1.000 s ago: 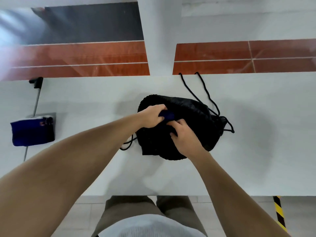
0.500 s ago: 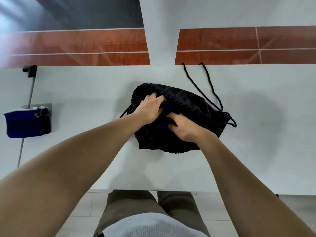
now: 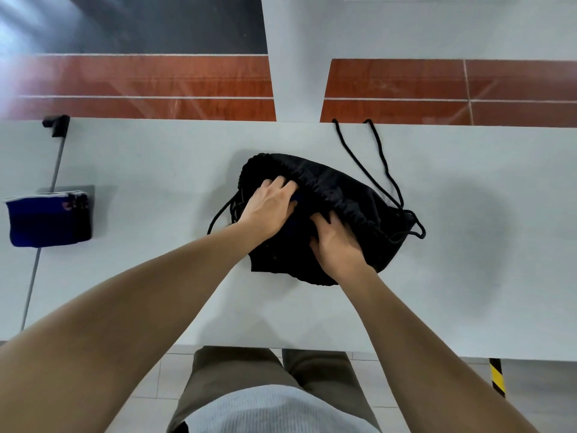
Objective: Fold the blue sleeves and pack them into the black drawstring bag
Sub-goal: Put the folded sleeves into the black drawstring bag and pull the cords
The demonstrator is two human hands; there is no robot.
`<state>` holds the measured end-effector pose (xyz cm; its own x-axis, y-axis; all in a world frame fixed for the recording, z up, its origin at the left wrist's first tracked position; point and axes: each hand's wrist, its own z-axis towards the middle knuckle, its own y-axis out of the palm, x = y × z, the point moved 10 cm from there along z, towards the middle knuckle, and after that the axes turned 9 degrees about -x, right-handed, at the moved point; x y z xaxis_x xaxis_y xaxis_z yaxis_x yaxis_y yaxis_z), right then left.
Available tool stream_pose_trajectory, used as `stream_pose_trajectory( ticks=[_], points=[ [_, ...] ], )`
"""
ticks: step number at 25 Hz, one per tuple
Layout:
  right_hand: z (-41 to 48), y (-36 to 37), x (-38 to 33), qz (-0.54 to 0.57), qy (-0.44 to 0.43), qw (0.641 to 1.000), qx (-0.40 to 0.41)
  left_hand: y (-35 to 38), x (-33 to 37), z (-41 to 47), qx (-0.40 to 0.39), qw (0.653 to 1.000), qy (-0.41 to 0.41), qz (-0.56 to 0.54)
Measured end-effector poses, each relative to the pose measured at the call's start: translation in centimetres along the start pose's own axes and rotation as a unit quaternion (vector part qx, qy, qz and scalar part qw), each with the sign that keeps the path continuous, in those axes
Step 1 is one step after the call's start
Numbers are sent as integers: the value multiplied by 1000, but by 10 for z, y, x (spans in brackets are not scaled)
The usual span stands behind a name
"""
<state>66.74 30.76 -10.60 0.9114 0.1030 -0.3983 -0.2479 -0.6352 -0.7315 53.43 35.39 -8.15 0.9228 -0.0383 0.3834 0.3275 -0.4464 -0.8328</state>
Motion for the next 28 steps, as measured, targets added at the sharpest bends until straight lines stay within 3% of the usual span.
stream_pose_trajectory(
  ticks=[6, 10, 15, 22, 28],
  points=[
    [-24, -29, -16, -10, -47, 992, 116, 5, 10, -29, 26, 997, 17, 71],
    [-35, -36, -25, 6, -74, 987, 143, 1, 14, -45, 37, 998, 12, 56],
    [-39, -52, -62, 5, -98, 979, 178, -30, 0, -86, 116, 993, -6, 4],
    [-22, -54, -159, -26, -154, 973, 172, -85, -79, -161, 189, 979, -77, 0],
    [2, -17, -266, -46, -180, 975, 125, -115, -188, -222, 194, 967, -166, -6]
  ],
)
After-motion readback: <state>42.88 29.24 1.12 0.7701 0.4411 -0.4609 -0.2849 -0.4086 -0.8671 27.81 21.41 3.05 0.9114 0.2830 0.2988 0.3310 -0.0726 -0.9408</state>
